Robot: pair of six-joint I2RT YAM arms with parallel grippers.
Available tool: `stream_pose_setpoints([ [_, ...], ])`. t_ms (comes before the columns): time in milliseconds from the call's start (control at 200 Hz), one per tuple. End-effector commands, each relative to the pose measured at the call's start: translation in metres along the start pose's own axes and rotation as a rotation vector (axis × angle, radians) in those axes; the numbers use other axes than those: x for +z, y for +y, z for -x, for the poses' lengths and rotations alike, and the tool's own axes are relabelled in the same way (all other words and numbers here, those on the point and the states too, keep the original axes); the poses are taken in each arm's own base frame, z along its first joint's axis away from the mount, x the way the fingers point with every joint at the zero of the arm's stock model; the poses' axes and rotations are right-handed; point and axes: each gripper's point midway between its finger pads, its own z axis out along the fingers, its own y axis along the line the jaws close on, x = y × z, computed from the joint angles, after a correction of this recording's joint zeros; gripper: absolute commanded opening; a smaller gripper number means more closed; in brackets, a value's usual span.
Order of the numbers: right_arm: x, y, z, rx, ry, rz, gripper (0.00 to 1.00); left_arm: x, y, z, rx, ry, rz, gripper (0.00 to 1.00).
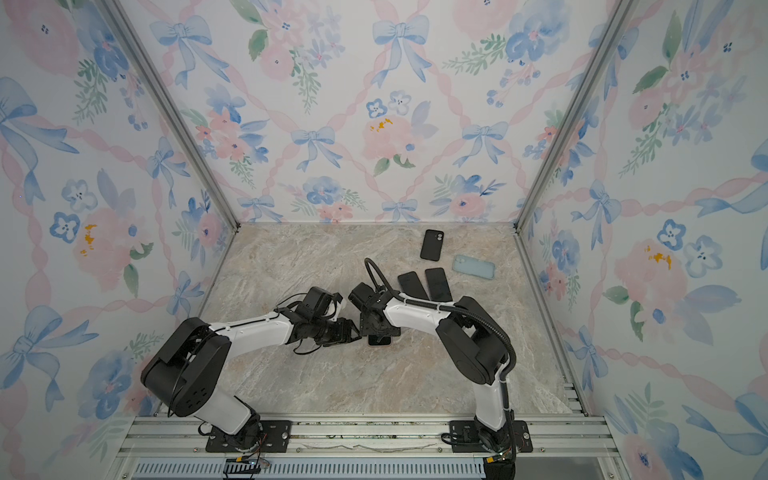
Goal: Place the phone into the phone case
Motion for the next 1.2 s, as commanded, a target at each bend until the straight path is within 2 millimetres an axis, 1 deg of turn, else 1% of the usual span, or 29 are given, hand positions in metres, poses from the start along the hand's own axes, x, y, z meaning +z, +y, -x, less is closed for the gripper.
stream_pose_setpoints([
  [0, 0.003, 0.001, -0.005, 0.004, 0.028, -0.019, 0.88, 0.002, 0.010, -0.009, -0.009, 0.039, 0.024, 0.73],
  [345, 0.014, 0.003, -0.003, 0.012, 0.051, -0.030, 0.88, 0.006, 0.010, -0.009, -0.013, 0.050, 0.023, 0.72],
  [420, 0.013, 0.003, -0.003, 0.011, 0.052, -0.029, 0.87, 0.006, 0.009, -0.009, -0.014, 0.048, 0.022, 0.72],
  [520, 0.013, 0.004, 0.000, 0.012, 0.040, -0.012, 0.83, 0.007, 0.007, -0.006, -0.014, 0.050, 0.017, 0.69],
  [660, 0.020, 0.000, 0.002, 0.022, 0.053, -0.018, 0.81, 0.011, 0.004, -0.002, -0.009, 0.058, 0.010, 0.66],
  [750, 0.023, -0.001, 0.002, 0.012, 0.059, -0.043, 0.83, 0.015, 0.007, -0.005, -0.014, 0.074, 0.016, 0.65],
  [860, 0.029, -0.006, -0.003, 0.011, 0.079, -0.080, 0.83, 0.017, 0.008, -0.007, -0.017, 0.083, 0.019, 0.65],
  [915, 0.031, -0.009, -0.004, 0.016, 0.083, -0.095, 0.81, 0.018, 0.009, -0.007, -0.018, 0.084, 0.019, 0.65],
  [965, 0.032, -0.011, -0.005, 0.022, 0.085, -0.104, 0.76, 0.018, 0.009, -0.006, -0.016, 0.083, 0.020, 0.65],
  [1105, 0.030, -0.010, -0.003, 0.031, 0.075, -0.102, 0.69, 0.017, 0.009, -0.006, -0.018, 0.081, 0.022, 0.65],
  [1195, 0.028, -0.009, -0.001, 0.031, 0.076, -0.103, 0.66, 0.016, 0.008, -0.005, -0.017, 0.074, 0.022, 0.65],
])
